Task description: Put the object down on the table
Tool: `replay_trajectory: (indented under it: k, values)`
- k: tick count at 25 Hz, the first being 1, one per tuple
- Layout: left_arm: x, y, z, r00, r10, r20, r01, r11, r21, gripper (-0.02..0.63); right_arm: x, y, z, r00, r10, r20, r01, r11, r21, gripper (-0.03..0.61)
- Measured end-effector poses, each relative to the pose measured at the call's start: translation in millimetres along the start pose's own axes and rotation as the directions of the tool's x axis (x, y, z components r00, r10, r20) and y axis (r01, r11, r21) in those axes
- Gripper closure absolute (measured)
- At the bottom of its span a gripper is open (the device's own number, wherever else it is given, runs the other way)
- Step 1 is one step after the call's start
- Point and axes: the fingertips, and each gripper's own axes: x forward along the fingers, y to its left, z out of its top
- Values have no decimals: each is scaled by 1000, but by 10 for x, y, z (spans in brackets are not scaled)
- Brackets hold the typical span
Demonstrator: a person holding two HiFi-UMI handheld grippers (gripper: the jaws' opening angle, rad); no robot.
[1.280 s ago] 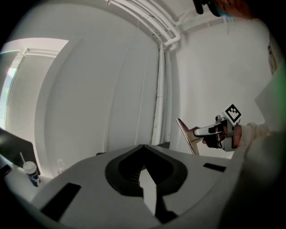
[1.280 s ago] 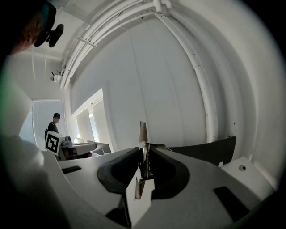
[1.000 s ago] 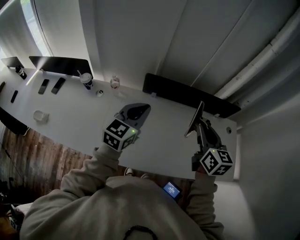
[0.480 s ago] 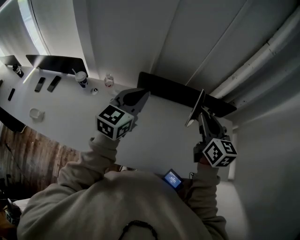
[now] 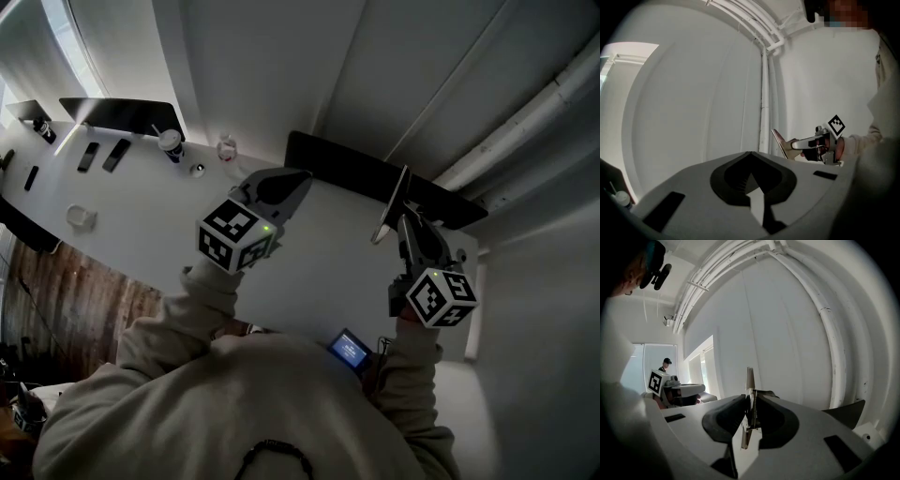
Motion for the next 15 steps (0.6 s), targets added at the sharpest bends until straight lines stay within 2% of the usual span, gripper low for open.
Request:
replay_trajectory:
  k: [5,15]
  values:
    - [18,47,-165,999,19,-34,-19,1000,-12,618,53,-36,-135,1000,7,-24,-6,1000,18,488]
    - [22,45,-474,995,-1,-95,-7,997,-77,618,119,-50,-397,998,13,-69,-10,999,51,488]
